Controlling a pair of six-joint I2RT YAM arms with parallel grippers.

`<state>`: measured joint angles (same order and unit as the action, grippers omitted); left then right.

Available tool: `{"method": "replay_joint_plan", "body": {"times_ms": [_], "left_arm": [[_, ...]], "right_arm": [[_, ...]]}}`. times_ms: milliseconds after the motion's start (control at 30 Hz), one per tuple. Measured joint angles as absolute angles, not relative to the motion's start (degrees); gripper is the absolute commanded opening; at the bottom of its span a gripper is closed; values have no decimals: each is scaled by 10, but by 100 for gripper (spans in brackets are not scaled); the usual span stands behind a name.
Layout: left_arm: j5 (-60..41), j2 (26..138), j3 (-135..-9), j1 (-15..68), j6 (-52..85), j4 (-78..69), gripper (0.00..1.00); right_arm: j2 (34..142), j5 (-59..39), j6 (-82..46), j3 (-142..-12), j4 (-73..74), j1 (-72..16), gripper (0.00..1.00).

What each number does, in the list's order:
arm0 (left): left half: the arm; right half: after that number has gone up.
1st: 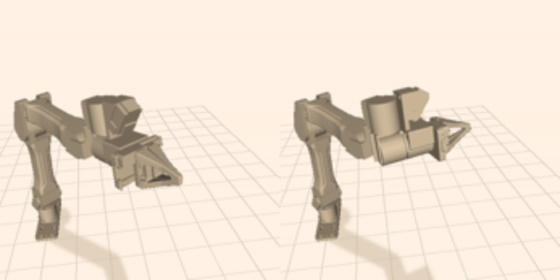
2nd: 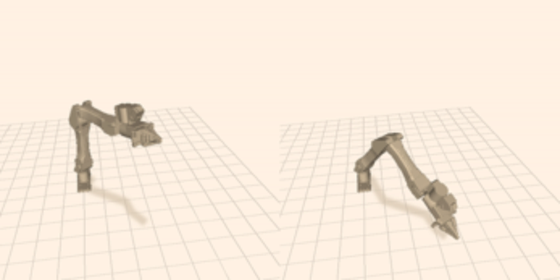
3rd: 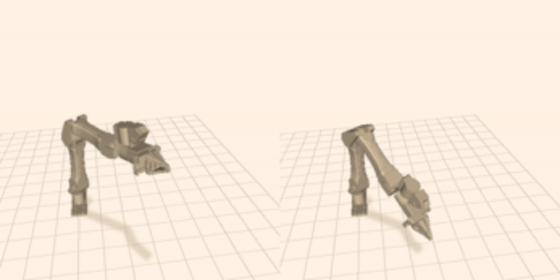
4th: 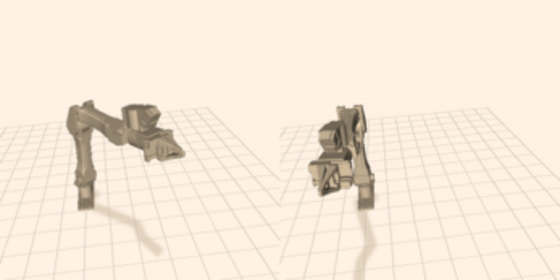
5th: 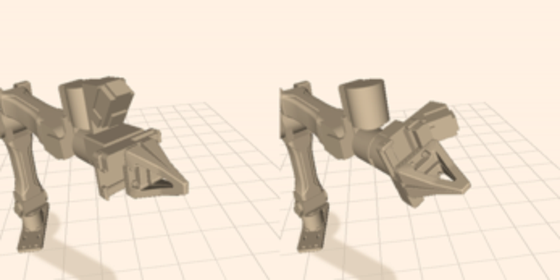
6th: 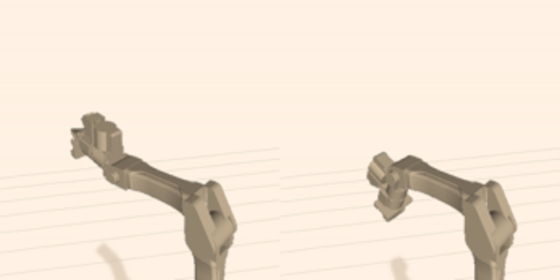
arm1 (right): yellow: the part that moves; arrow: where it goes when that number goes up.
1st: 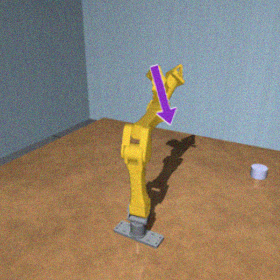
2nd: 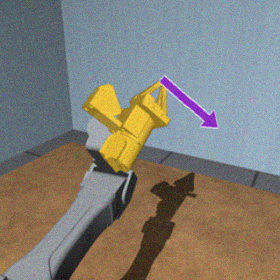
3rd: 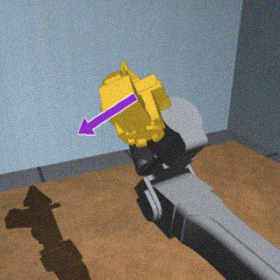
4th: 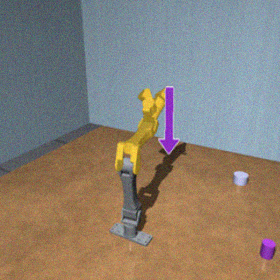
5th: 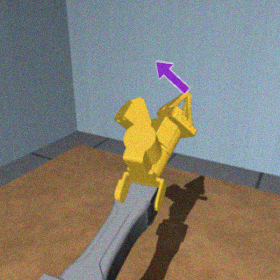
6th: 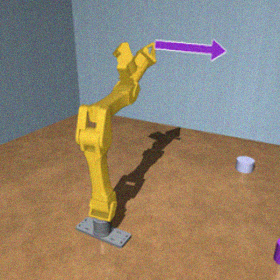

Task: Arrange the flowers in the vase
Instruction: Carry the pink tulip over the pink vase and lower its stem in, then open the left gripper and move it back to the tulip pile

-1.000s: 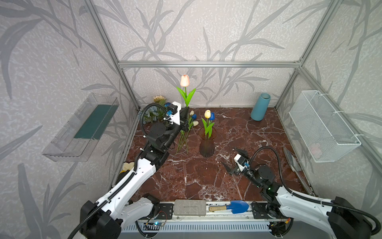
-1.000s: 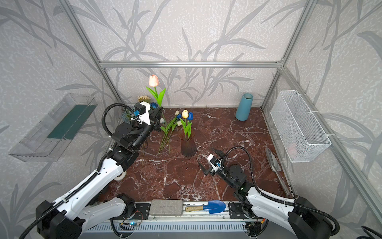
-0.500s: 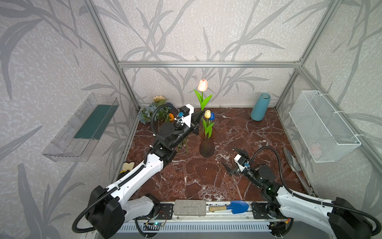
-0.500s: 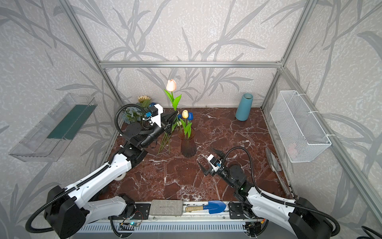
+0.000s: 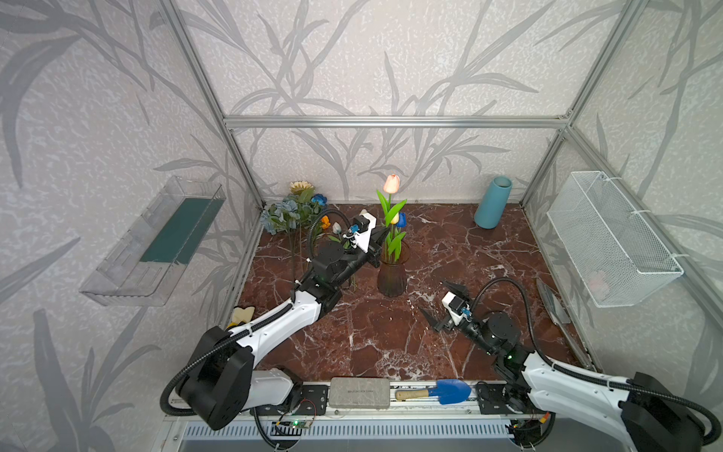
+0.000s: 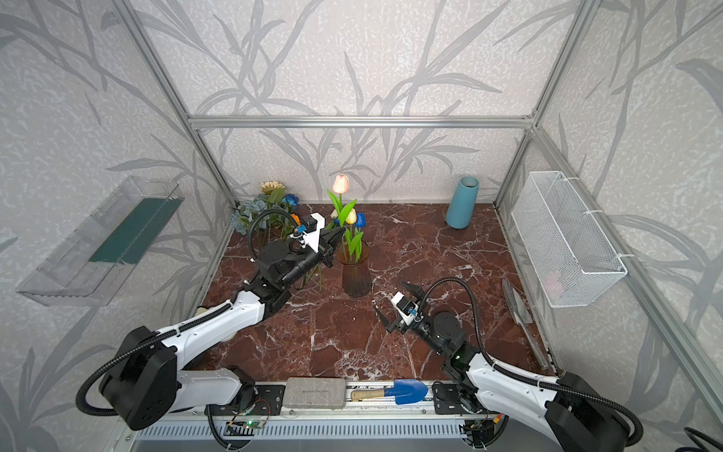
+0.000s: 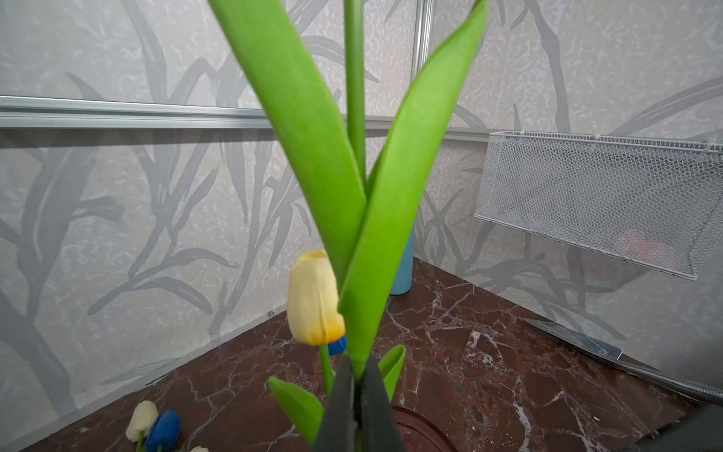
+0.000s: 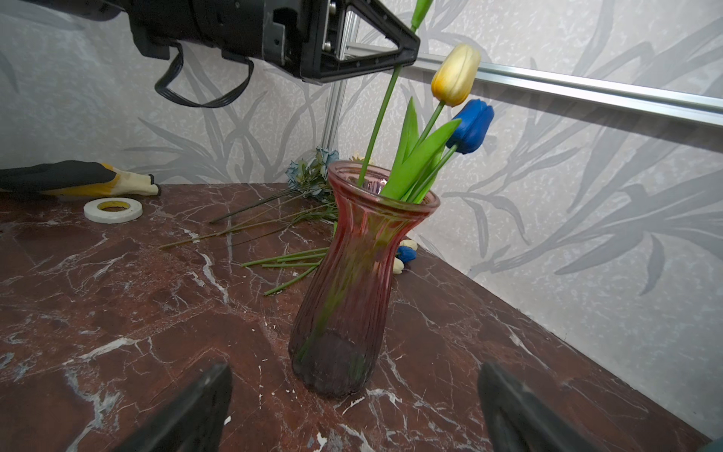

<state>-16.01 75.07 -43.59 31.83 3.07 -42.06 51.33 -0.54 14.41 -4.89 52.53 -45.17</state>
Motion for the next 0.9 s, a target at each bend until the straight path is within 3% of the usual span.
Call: {"method": "replay_joint_plan", "body": {"times_ms": [200,633,700,900], "left_arm": [[-159,757,-436,318,28,-418,23],[-124,751,-436,318,10,-358,25],[-118,742,-437,318,5,-341,36],[-94,692,-438,317,-19,-292,33]], "right_arm": [[529,-5,145,-49,528,-452,98],[535,-5,144,-49,529,-452,98],[535,-6,144,-49,529,-452,98],[538,-11,144,-49,531,-452,98]]}}
